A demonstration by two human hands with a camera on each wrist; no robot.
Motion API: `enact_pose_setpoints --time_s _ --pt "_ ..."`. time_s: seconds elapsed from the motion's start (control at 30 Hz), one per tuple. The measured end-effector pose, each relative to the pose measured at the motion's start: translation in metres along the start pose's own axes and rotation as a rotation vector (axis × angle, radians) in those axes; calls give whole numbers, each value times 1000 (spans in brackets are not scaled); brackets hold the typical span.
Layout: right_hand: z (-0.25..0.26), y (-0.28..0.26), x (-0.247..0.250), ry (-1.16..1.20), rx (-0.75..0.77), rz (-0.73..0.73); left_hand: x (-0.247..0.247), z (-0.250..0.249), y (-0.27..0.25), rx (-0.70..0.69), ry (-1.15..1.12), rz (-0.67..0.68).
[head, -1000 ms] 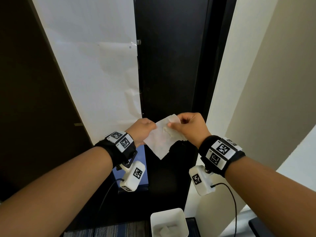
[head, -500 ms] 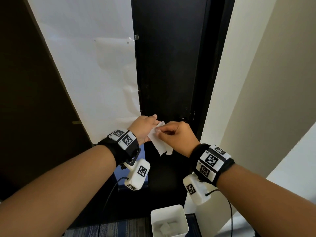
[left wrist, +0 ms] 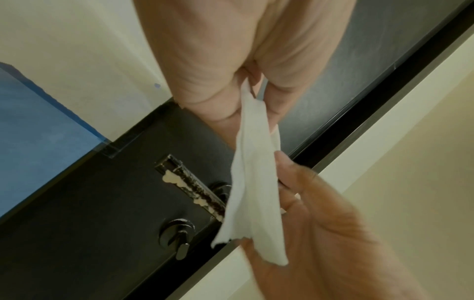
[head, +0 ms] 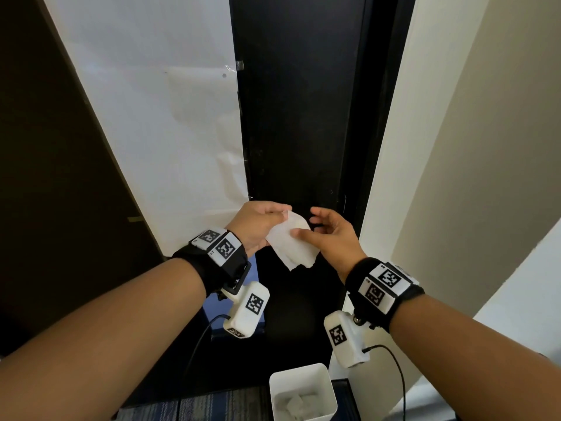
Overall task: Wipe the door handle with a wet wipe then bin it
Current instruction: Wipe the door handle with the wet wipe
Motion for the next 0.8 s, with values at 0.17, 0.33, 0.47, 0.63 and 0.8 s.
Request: enact_pose_setpoints --time_s 0.17,0.33,0.47,0.63,0.8 --pt "-24 -5 -13 359 -227 165 -5 -13 5 -56 15 3" --pt "-14 14 20 330 -195 -73 6 -47 12 -367 532 -104" --pt "20 29 62 -40 53 -287 -13 -64 1 -810 1362 -46" --pt "36 40 56 -396 253 -223 0 -48 24 -723 1681 -20" --pt "6 39 13 -737 354 116 3 -38 34 -727 1808 -34"
Point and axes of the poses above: each hand's wrist, its own y-axis towards the middle knuckle, its own x-axis out of the back of the hand, z = x × y, the point moved 9 cm from there along y, towards the middle knuckle, and after that the axes turned 3 degrees about y, right-handed, at the moved point
